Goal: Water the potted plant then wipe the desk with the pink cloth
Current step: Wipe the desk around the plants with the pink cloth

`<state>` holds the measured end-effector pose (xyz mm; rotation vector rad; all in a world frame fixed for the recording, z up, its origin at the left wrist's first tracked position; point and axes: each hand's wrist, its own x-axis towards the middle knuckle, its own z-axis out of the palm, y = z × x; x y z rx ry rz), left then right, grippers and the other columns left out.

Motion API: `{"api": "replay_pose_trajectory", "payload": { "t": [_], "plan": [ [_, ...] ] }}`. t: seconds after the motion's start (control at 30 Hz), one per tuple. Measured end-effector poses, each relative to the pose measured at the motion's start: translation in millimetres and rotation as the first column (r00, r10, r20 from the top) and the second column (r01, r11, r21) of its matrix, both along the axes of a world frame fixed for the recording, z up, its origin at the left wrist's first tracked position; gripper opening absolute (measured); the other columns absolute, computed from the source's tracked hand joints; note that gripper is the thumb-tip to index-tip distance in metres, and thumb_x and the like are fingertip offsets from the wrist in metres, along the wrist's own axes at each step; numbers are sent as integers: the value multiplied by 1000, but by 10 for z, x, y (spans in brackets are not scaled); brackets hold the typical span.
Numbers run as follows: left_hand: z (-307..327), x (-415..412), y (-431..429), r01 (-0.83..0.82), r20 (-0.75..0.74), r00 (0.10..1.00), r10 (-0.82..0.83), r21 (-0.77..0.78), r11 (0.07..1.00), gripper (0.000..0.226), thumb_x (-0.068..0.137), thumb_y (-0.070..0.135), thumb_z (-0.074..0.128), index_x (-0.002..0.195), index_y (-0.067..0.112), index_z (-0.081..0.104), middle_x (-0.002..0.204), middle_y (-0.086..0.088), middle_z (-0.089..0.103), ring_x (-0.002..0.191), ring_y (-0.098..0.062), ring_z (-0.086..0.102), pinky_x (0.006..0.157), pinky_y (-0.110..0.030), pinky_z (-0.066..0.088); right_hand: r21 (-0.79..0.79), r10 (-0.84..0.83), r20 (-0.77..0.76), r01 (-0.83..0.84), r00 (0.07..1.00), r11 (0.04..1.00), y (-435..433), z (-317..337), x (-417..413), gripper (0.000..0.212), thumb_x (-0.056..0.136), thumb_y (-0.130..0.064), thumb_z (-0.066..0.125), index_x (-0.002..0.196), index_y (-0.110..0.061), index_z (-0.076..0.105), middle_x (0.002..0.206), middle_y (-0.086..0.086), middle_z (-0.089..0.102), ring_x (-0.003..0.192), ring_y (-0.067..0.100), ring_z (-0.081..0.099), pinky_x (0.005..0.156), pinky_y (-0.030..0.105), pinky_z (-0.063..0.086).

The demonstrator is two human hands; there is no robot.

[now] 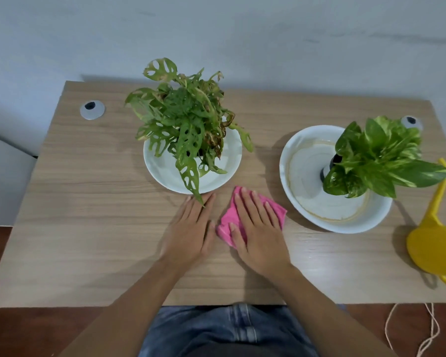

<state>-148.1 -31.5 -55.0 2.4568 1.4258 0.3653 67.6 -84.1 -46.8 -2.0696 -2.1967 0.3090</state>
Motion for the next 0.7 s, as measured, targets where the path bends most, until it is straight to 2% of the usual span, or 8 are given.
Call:
{"api": "replay_pose_trajectory", "payload": {
  "t": [0.07, 0.2, 0.37, 0.53, 0.7],
  "plan": [
    [3, 1, 5, -29, 13, 999, 29, 1, 1000, 65, 111, 28, 40, 173, 9, 36, 180, -9, 37, 167, -28, 34, 140, -43, 19, 5, -34, 15, 34, 999, 999, 13, 7, 148, 74, 119, -51, 32, 180, -21, 2, 189, -3, 1, 175, 17, -1, 141, 48, 12],
    [3, 21, 6, -27, -5, 1000, 27, 3, 1000, 68, 107, 24, 45, 173, 10, 35, 179, -9, 38, 165, -30, 38, 138, -47, 26, 36, -140, 50, 138, 989, 990, 342, 12, 164, 74, 118, -50, 28, 180, -16, 6, 188, 4, 8, 175, 21, 6, 141, 48, 14],
    [59, 28, -11, -19, -6, 1000, 19, -2, 1000, 71, 107, 22, 45, 175, 12, 29, 181, -5, 33, 166, -27, 35, 138, -48, 26, 57, -254, 1, 254, 967, 966, 754, 9, -83, 72, 118, -50, 27, 179, -15, 14, 187, 7, 16, 174, 26, 13, 139, 51, 17],
    [27, 21, -10, -26, -10, 1000, 26, -14, 1000, 70, 106, 24, 46, 175, 14, 31, 179, -5, 37, 165, -28, 38, 136, -50, 30, 56, -61, -5, 61, 998, 997, 428, 16, -30, 72, 118, -53, 27, 180, -21, 9, 188, 0, 8, 175, 21, 6, 140, 49, 13],
    [-7, 25, -8, -36, -24, 999, 36, -2, 999, 68, 107, 26, 46, 172, 10, 36, 176, -8, 42, 163, -30, 41, 135, -50, 32, 31, -58, -3, 58, 998, 998, 364, 12, 166, 75, 118, -55, 28, 180, -24, -1, 189, -2, 1, 175, 18, -1, 141, 47, 11]
  ]
}}
